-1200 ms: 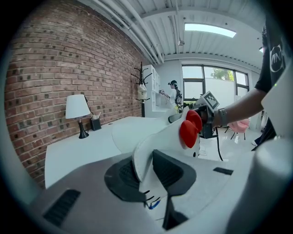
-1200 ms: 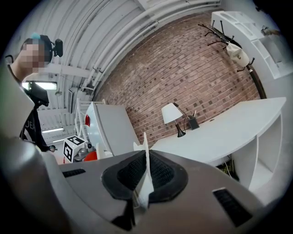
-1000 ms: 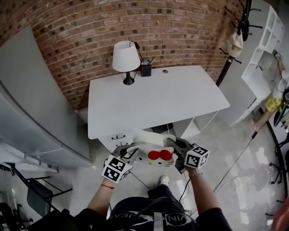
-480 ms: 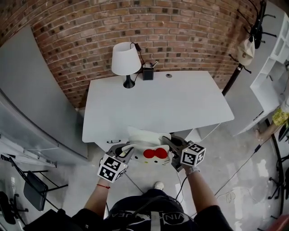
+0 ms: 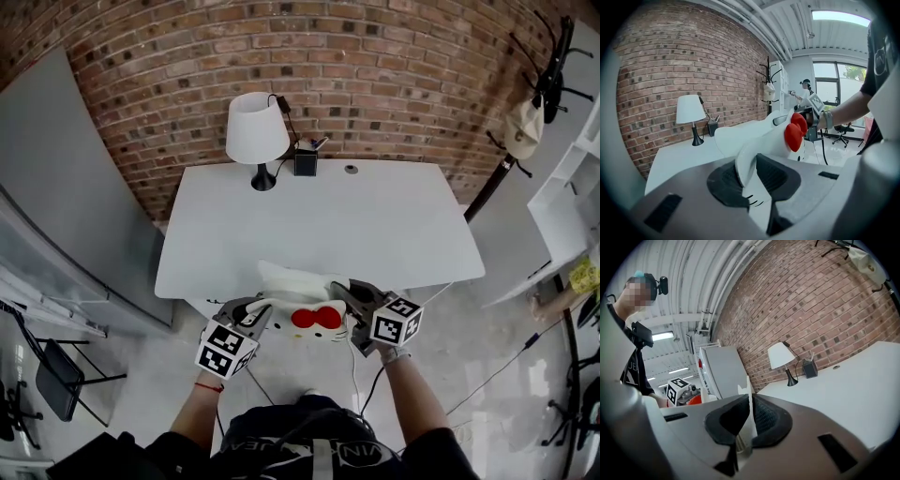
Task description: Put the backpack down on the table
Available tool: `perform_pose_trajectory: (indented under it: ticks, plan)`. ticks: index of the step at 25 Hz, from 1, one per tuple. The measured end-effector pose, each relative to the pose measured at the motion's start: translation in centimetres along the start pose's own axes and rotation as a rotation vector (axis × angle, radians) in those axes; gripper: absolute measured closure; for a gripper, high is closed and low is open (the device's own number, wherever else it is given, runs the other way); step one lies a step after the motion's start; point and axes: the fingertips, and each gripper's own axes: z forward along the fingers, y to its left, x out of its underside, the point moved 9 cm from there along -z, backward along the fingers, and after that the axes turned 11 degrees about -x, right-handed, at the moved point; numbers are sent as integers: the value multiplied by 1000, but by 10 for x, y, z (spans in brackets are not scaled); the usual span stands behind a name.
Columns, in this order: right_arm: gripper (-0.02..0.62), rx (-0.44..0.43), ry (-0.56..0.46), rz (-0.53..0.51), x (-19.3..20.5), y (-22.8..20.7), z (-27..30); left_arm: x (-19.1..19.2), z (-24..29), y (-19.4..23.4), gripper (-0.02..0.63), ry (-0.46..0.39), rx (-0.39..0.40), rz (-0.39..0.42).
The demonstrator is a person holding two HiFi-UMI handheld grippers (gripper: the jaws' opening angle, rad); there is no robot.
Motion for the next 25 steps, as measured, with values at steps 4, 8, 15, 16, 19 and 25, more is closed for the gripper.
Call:
perform_pose_trajectory:
  ticks: [4,8,15,16,19,25]
  plan:
    - [583,-36,20,-9,-4,-15,-3,-1,7,-9,540,1,-35,-17]
    - [583,-69,30,-10,-4,-22,-1,-2,7,-14,540,12,-61,-19]
    - [584,-107,32,3,-5,-29,6,-6,5,-9,540,23,-102,-20]
    - [584,-111,31,1,-7,-30,7,-8,6,-8,540,22,-105,-19]
    - [584,-117,34,-18,-17,-36,13,-14,11,-2,540,15,-107,-19]
    - [584,-108,57,-56,-32,-58,27,-25,34,16,540,4,-107,-19]
